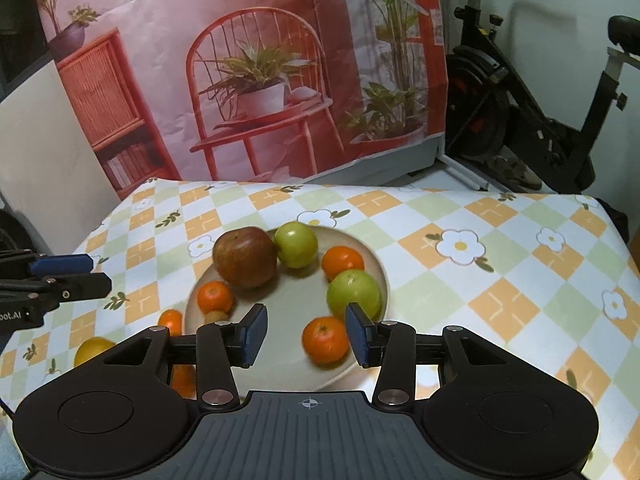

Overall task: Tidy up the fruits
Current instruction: 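Open both grippers to drop the tangerine and brown fruit onto the plate, then move both tools toward the large yellow grapefruit beside the plate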

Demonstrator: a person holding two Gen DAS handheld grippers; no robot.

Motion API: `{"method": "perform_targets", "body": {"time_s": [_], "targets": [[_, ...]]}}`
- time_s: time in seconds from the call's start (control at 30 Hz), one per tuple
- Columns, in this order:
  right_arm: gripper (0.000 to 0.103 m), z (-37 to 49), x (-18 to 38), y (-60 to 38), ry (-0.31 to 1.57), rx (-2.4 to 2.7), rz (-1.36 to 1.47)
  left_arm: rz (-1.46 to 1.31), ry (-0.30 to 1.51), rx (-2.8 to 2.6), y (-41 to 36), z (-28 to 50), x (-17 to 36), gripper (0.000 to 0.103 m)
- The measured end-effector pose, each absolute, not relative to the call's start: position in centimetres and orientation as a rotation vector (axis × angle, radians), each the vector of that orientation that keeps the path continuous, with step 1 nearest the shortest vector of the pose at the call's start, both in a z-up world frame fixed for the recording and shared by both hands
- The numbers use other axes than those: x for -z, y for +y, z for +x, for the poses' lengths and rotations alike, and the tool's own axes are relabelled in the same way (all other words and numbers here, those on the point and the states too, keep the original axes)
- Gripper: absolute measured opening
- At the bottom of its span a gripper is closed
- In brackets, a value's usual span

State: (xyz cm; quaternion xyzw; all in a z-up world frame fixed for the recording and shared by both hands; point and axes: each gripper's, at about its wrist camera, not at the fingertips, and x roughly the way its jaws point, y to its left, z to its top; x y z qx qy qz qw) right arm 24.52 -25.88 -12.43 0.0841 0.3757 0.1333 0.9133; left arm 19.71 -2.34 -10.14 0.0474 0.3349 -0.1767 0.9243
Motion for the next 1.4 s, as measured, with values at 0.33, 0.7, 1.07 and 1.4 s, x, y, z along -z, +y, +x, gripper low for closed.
{"method": "perform_targets", "body": {"time_s": [0.33,0.7,1.07,1.4], "targets": [[0.045,20.8,12.8,-24.7,0.773,-0.285,0.202,0.093,0.686,0.338,0.7,18.0,9.2,0.052],[0.049,16.9,13.8,-24.0,0.807,-0.309,0.205,0.066,0.697,0.354,1.1,16.2,9.8,0.053],[0.05,13.2,14.6,-25.3,0.864,-0.323,0.138,0.018,0.743,0.44,-1.2,14.4,12.3,0.053],[0.05,11.5,15.4,-24.7,0.935,-0.371,-0.001,-0.021,0.807,0.544,-3.6,13.7,14.8,0.052]]}}
